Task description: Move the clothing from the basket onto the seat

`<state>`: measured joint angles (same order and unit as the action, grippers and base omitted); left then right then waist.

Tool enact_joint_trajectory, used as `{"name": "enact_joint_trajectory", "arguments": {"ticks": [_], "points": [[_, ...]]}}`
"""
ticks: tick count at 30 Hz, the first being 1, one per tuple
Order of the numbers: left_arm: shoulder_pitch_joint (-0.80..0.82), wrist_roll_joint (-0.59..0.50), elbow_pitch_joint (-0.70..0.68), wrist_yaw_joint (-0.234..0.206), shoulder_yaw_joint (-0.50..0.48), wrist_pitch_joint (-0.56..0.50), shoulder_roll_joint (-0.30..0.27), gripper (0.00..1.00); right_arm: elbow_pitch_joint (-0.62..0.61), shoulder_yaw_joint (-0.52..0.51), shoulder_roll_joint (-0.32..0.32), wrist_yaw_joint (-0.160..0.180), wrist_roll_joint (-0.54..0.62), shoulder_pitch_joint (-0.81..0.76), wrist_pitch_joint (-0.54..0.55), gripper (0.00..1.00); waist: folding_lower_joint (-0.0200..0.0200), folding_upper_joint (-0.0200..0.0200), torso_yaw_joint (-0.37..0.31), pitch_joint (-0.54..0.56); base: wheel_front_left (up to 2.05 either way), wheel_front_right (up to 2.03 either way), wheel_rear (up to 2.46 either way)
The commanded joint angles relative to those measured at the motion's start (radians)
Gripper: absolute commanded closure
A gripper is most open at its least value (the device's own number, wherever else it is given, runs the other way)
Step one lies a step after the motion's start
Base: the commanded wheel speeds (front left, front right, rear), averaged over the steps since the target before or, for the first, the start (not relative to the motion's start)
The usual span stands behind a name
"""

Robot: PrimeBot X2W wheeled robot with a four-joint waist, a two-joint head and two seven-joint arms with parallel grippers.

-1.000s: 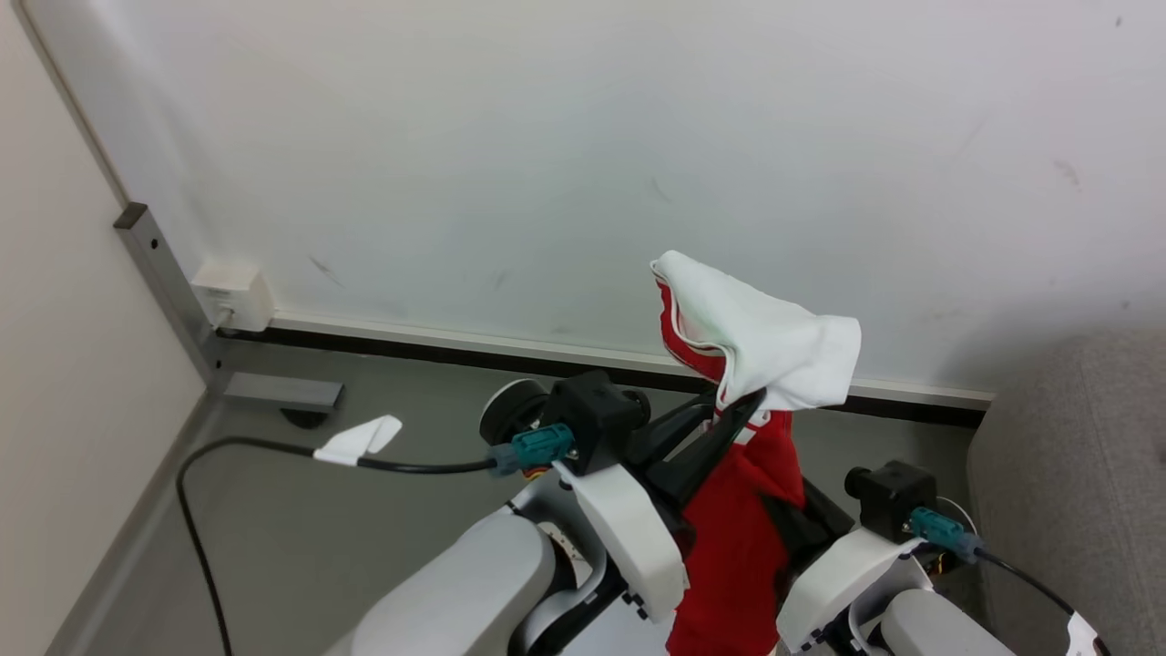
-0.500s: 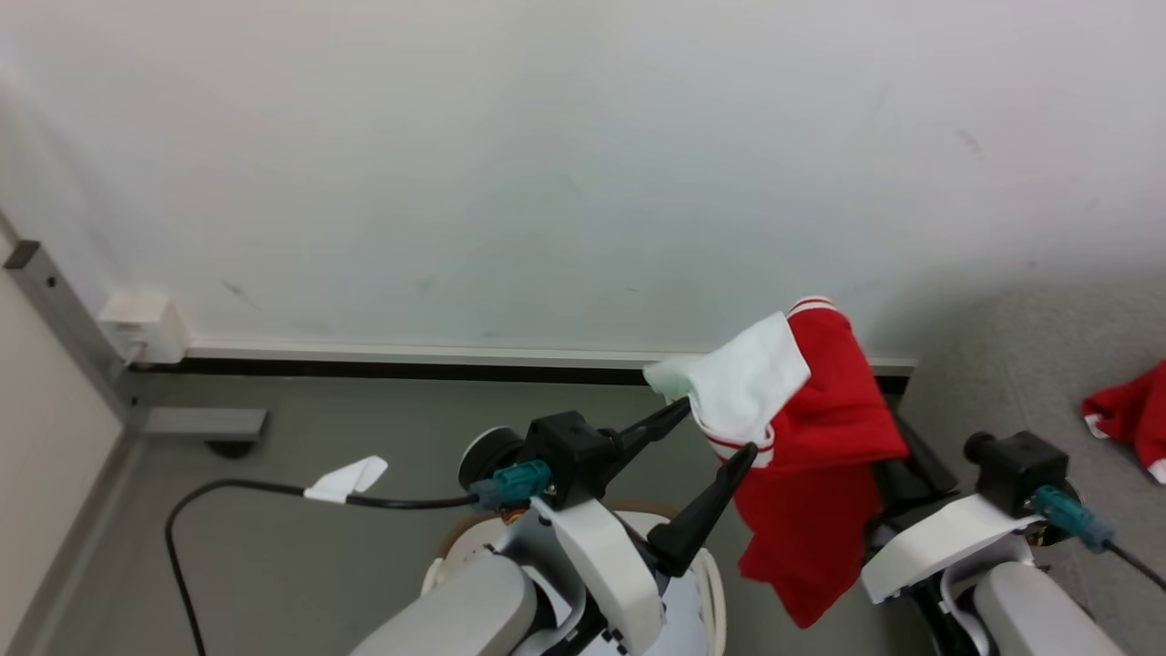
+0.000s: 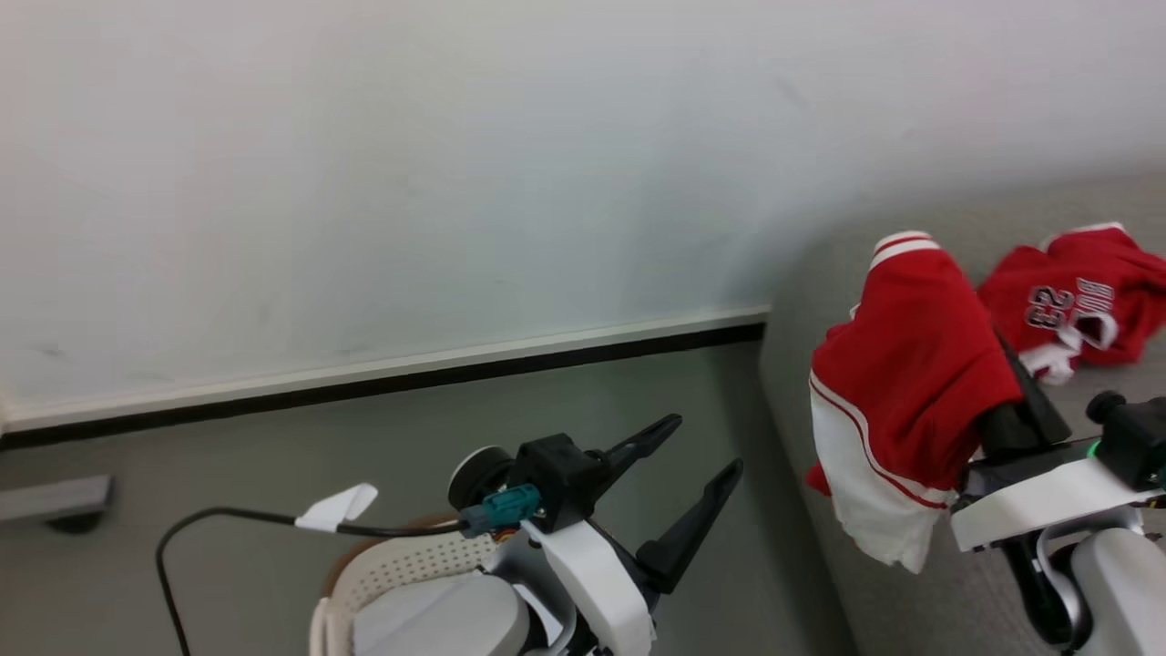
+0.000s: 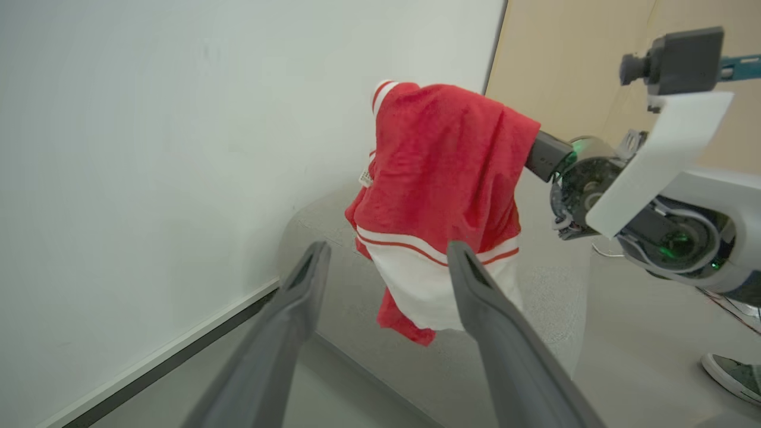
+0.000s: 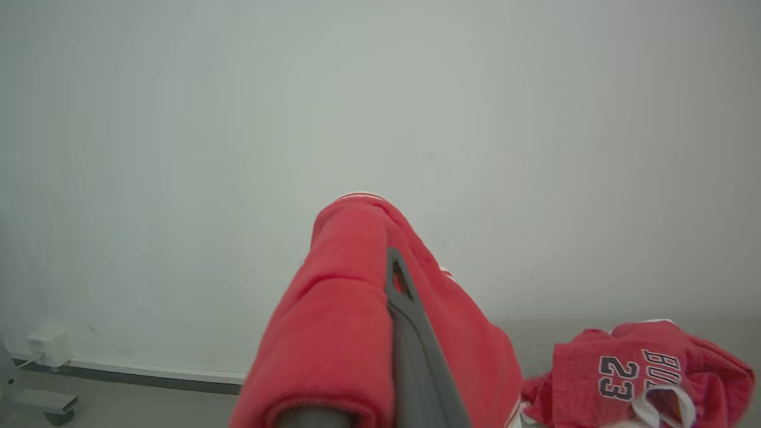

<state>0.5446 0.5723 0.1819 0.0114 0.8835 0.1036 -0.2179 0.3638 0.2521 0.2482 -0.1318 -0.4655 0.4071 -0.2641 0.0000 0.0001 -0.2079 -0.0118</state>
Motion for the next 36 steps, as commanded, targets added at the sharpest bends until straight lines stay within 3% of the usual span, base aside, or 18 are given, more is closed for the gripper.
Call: {"name": "enact_joint_trajectory", "arguments": {"ticks": [1,13,18,26,36], "points": [[-0.006,-0.012,-0.001,-0.001,-0.003,0.009,-0.007,0.0,-0.007,-0.005,0.006,0.002,0.007,-0.009,0.0,1.0,0.0,-0.0001,-0.053,-0.018,0.0,0.0,0.0],[0.019,-0.046,0.029,-0.019,-0.002,0.055,-0.025,0.0,-0.091,-0.099,0.016,0.002,0.043,-0.054,0.0,1.0,0.0,-0.0001,-0.252,-0.058,0.0,0.0,0.0],[0.019,-0.044,0.049,-0.02,-0.004,0.07,-0.028,0.0,-0.117,-0.112,0.01,0.002,0.045,-0.063,0.0,1.0,0.0,-0.0001,-0.296,-0.07,0.0,0.0,0.0],[0.048,-0.044,0.053,-0.011,0.0,0.057,-0.039,0.0,-0.102,-0.181,0.002,0.002,0.01,-0.018,0.0,1.0,0.0,-0.0001,-0.302,-0.13,0.0,0.0,0.0],[0.117,-0.069,0.011,-0.004,0.002,-0.001,-0.083,0.0,-0.022,-0.272,0.099,0.002,-0.017,0.143,0.0,1.0,0.0,-0.0001,-0.217,-0.299,0.0,0.0,0.0]]}}
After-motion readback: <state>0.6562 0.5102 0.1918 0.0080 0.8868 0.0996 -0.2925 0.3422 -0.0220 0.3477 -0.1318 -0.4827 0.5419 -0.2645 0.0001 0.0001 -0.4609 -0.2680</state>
